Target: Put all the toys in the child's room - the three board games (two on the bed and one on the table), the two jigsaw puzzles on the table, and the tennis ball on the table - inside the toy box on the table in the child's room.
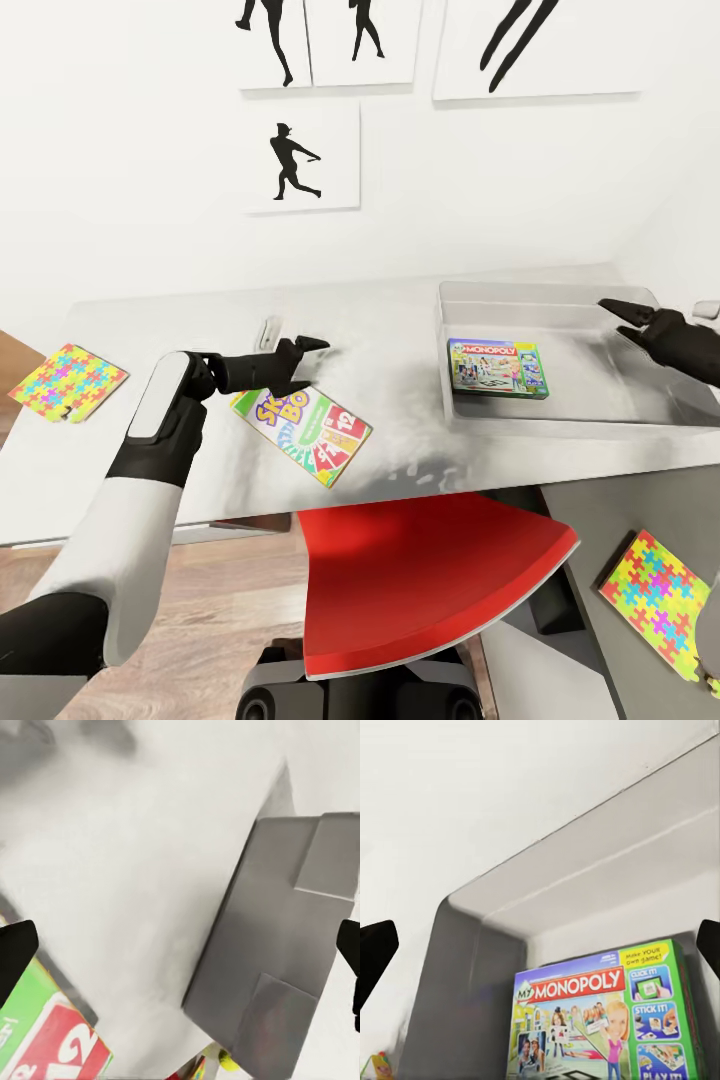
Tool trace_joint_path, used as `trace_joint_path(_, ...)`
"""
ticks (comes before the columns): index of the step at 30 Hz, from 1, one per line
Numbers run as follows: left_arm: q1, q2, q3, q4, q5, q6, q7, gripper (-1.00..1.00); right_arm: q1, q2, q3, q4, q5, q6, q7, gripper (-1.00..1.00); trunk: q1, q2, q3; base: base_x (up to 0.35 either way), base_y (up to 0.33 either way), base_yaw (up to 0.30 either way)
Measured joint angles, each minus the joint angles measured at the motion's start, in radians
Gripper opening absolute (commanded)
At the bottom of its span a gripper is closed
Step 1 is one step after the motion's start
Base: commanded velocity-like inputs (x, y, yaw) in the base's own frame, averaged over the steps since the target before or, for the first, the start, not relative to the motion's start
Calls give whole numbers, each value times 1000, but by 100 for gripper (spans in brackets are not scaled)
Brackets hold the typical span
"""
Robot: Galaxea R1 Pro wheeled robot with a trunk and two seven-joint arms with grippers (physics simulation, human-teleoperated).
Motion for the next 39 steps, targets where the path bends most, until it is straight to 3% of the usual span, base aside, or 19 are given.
trace_joint_path(7, 13, 2, 1, -1, -18, -1, 0, 100, 36, 1, -6, -92, 2, 0, 1, 100, 0, 0, 0, 0, 0, 0)
trace_joint_path(18, 21, -3, -1, -23, -112, -1, -5, 100, 55, -6, -8, -167, 1, 0, 4, 100, 0, 0, 0, 0, 0, 0)
trace_joint_path(39, 63, 0, 3, -132, -134, 2, -16, 100, 58, -42, -9, -192, 1, 0, 8, 100, 0, 0, 0, 0, 0, 0)
